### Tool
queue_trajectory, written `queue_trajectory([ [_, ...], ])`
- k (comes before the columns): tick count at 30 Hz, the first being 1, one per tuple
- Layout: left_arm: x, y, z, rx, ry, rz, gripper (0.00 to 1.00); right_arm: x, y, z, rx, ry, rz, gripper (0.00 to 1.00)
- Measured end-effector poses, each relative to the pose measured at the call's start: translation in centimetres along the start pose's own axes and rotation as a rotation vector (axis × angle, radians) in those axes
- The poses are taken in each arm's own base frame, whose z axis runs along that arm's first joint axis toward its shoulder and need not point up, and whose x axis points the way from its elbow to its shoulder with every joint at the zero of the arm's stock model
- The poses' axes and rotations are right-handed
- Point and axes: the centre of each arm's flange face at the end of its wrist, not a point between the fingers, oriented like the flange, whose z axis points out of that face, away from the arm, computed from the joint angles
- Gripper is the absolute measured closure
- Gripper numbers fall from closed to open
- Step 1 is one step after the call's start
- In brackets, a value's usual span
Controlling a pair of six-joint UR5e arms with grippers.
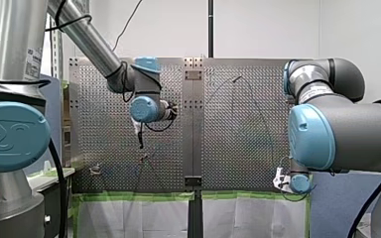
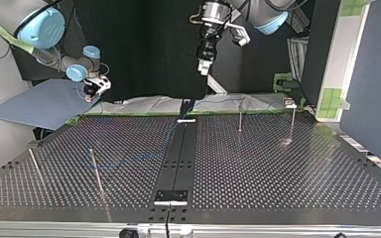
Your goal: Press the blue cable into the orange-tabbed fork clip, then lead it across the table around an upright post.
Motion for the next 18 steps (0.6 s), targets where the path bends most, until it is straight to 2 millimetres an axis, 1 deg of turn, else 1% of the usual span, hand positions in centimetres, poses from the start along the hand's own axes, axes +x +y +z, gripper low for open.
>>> queue_trajectory([
  [4,2.5,0.7,-0.8,0.019,0.037,0.052,0.00,0.0,0.0,0.0,0.000,0.000,0.000,1.00],
  [10,5.8,2.1,-2.0,0.026,0.088,0.104,0.00,0.0,-0.2,0.0,0.002,-0.001,-0.001,1.00],
  [16,8.6,3.5,-3.4,0.032,0.132,0.148,0.00,0.0,-0.2,0.0,0.002,-0.001,-0.001,1.00],
  [18,9.2,3.8,-3.8,0.037,0.144,0.151,0.00,0.0,-0.2,0.0,0.003,-0.002,-0.001,1.00],
])
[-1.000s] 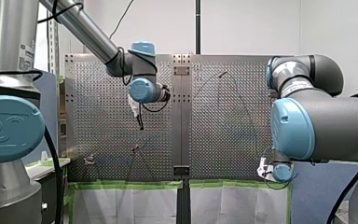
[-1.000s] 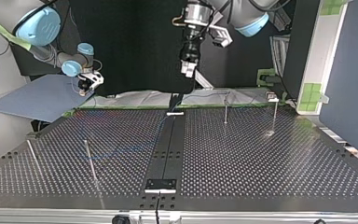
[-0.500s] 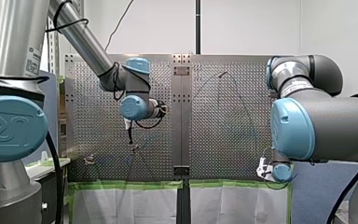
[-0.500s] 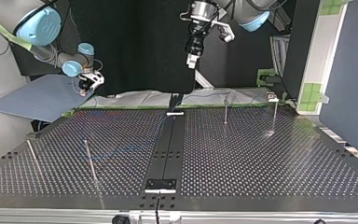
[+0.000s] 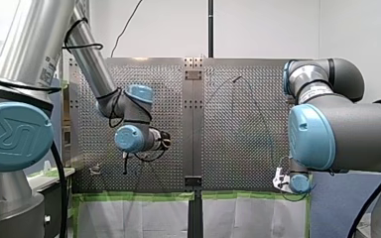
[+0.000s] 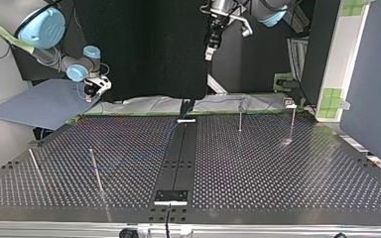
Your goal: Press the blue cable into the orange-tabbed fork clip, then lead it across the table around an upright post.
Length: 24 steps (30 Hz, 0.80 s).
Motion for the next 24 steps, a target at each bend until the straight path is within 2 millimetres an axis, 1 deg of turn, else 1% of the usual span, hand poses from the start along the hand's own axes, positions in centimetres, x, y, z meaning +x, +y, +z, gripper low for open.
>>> queue_trajectory([
  [4,0.99,0.21,-0.83,0.025,0.010,-0.012,0.00,-0.03,-0.12,-0.03,0.004,-0.002,0.000,1.00],
  [6,1.15,0.19,-1.01,0.038,0.006,-0.018,0.00,-0.05,-0.14,-0.04,0.006,-0.003,-0.001,1.00],
  [24,1.22,0.07,-1.10,0.057,-0.006,-0.031,0.00,-0.04,-0.16,-0.03,0.007,-0.003,-0.001,1.00],
])
